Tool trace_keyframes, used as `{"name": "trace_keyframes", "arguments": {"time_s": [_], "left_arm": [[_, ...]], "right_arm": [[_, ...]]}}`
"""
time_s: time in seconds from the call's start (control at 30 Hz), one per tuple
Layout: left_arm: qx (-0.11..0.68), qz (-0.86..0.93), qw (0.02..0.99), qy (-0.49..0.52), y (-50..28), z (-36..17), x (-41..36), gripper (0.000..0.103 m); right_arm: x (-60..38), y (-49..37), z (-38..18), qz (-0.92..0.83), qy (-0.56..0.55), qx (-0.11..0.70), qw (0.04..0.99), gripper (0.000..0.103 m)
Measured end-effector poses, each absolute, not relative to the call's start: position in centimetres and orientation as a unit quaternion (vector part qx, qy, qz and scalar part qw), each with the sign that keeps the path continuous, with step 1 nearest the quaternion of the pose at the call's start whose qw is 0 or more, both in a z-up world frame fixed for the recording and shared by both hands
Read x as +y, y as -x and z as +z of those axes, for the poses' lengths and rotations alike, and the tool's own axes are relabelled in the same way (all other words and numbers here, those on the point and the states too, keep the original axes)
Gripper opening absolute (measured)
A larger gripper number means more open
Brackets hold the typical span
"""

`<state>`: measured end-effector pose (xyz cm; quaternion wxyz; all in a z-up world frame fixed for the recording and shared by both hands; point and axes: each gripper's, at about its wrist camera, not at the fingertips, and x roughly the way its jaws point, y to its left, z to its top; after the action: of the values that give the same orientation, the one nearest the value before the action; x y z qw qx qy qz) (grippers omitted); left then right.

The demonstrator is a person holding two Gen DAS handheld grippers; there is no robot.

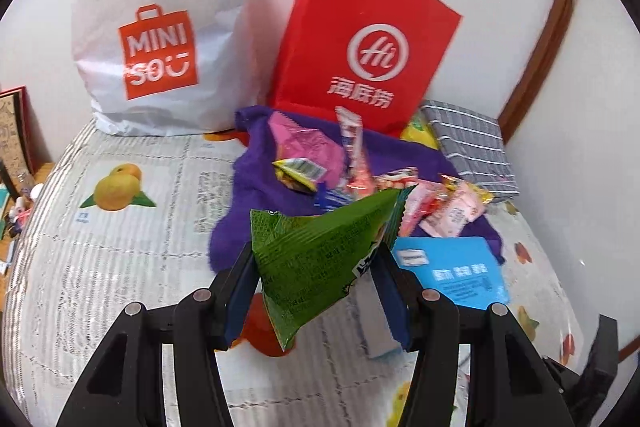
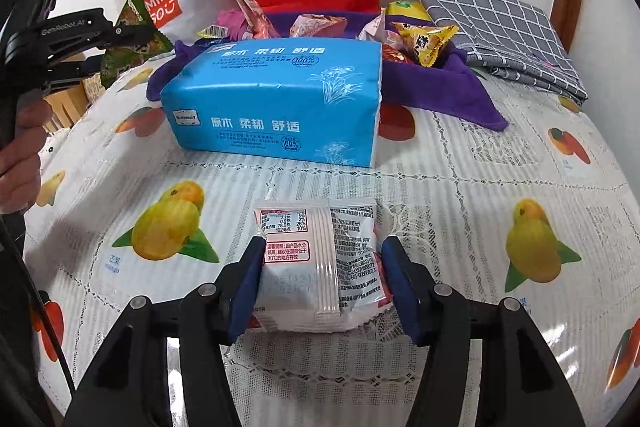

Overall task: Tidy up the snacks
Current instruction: 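Carry the green bag and white sachet with both grippers toward the purple towel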

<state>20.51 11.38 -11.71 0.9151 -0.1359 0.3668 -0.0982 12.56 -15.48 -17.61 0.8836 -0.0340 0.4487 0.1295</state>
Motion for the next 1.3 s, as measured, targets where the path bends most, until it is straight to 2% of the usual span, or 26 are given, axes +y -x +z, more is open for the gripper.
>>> {"name": "trace_keyframes", "arguments": {"time_s": [0.3, 0.43, 0.8, 1.3], "left_arm": [[0.357, -0.179, 0.907, 0.134, -19.4, -10.7, 8.6, 0.054], [0.359, -0.199, 0.904, 0.123, -19.1, -10.5, 7.3, 0.054], [0.378, -0.223, 0.887, 0.142, -18.2, -9.9, 5.5, 0.054], [0.386, -0.202, 0.892, 0.119, -17.0, -4.7, 3.4, 0.054]], "right_arm": [[-17.8, -13.2, -15.7, 0.13, -0.04, 0.444, 0.886, 0.055], [-17.9, -13.2, -12.4, 0.129, -0.032, 0.412, 0.901, 0.055], [-16.6, -13.9, -7.7, 0.153, -0.019, 0.388, 0.908, 0.054], [-17.1, -15.0, -3.6, 0.155, -0.034, 0.368, 0.916, 0.055]]}}
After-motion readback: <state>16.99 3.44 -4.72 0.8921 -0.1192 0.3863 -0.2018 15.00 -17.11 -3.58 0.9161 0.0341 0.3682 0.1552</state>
